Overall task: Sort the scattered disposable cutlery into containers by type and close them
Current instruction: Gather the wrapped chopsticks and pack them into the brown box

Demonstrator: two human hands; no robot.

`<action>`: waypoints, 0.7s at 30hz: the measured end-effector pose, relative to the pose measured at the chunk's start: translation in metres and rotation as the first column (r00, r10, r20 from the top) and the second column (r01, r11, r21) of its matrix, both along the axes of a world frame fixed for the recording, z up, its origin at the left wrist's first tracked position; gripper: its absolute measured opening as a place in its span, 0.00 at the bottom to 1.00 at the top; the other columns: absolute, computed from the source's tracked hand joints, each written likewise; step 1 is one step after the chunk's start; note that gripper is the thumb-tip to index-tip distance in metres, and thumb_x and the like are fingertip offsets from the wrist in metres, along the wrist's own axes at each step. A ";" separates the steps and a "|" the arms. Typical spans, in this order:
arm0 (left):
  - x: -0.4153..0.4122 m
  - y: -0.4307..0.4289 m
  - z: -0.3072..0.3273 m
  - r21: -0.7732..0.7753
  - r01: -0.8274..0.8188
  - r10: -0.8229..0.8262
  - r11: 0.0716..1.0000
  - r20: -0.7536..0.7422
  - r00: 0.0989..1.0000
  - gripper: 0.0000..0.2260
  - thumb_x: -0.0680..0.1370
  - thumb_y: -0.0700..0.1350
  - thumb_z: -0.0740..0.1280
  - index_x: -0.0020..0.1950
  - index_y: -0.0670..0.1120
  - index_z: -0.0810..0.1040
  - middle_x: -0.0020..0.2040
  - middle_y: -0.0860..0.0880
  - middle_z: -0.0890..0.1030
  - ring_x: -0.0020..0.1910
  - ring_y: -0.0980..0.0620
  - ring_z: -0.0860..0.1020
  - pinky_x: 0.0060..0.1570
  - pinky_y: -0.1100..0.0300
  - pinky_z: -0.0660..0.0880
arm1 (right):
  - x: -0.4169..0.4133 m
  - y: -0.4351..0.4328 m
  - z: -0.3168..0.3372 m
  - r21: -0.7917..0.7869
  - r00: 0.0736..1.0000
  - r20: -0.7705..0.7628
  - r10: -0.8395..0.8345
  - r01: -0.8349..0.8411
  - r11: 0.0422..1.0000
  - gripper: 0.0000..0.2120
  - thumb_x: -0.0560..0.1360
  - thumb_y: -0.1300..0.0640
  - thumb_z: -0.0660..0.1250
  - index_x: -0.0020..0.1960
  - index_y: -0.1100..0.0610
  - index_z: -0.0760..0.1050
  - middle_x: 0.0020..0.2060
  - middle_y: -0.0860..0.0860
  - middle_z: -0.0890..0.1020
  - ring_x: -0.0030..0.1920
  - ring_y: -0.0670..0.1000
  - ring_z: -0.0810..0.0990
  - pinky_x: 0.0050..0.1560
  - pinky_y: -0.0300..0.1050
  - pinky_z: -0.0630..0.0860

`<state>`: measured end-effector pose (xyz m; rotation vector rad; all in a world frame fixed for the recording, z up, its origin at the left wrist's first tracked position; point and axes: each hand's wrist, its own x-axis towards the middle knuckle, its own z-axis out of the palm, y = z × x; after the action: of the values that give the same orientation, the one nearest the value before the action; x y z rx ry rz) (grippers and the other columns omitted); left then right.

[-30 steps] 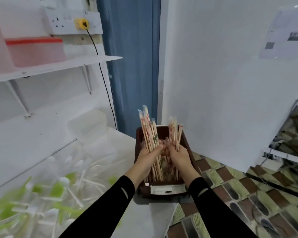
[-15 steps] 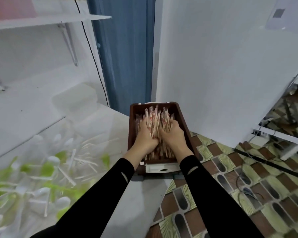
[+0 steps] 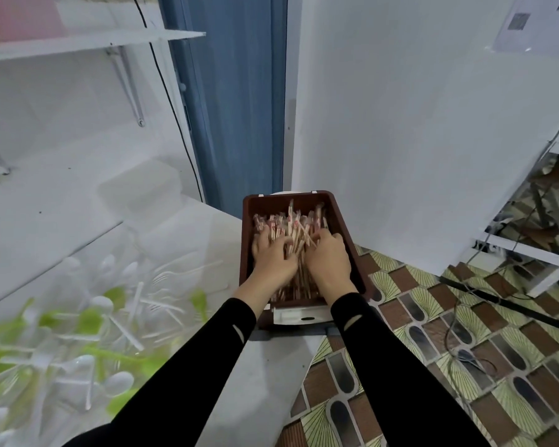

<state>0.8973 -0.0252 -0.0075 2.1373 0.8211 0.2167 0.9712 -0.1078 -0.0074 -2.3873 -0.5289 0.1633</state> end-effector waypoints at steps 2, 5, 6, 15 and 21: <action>0.000 -0.002 -0.003 0.085 0.053 -0.042 0.995 -0.128 0.991 0.23 0.80 0.51 0.63 0.74 0.49 0.66 0.80 0.48 0.41 0.78 0.43 0.39 0.76 0.52 0.45 | 0.000 -0.001 0.000 0.060 1.000 0.005 -0.015 0.015 0.998 0.15 0.80 0.60 0.59 0.66 0.59 0.71 0.60 0.58 0.73 0.49 0.58 0.76 0.46 0.47 0.71; 0.000 -0.003 0.000 0.071 -0.010 0.020 0.997 -0.135 0.991 0.22 0.80 0.47 0.63 0.73 0.42 0.64 0.80 0.44 0.39 0.78 0.41 0.41 0.75 0.52 0.47 | -0.002 0.000 0.000 0.079 1.000 0.003 -0.014 0.014 0.997 0.17 0.81 0.56 0.60 0.69 0.59 0.68 0.61 0.58 0.73 0.55 0.58 0.77 0.50 0.50 0.75; 0.000 -0.003 0.003 0.036 -0.052 0.055 0.998 -0.085 0.995 0.24 0.80 0.42 0.63 0.74 0.40 0.61 0.79 0.44 0.38 0.78 0.42 0.43 0.75 0.54 0.47 | -0.001 0.000 -0.001 0.067 1.000 0.007 -0.013 0.013 0.998 0.18 0.80 0.56 0.60 0.69 0.58 0.68 0.61 0.58 0.74 0.56 0.58 0.77 0.50 0.51 0.76; -0.003 0.001 0.000 -0.053 -0.071 0.076 0.996 0.101 0.992 0.31 0.81 0.37 0.60 0.80 0.47 0.49 0.80 0.45 0.43 0.79 0.47 0.46 0.74 0.58 0.49 | -0.002 0.002 -0.003 -0.015 0.995 0.097 0.017 -0.016 1.000 0.16 0.78 0.56 0.64 0.64 0.57 0.72 0.58 0.57 0.75 0.58 0.58 0.75 0.51 0.52 0.76; -0.001 0.004 -0.001 -0.066 -0.049 0.054 0.997 0.078 0.995 0.30 0.77 0.31 0.62 0.78 0.43 0.59 0.79 0.44 0.50 0.79 0.47 0.52 0.74 0.60 0.52 | 0.002 0.004 -0.004 -0.054 0.999 0.036 0.032 -0.030 0.998 0.11 0.77 0.64 0.61 0.57 0.59 0.78 0.61 0.56 0.74 0.55 0.58 0.77 0.49 0.49 0.76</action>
<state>0.8963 -0.0209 -0.0089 2.0356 0.8269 0.2968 0.9727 -0.1040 -0.0113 -2.4389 -0.5864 0.1488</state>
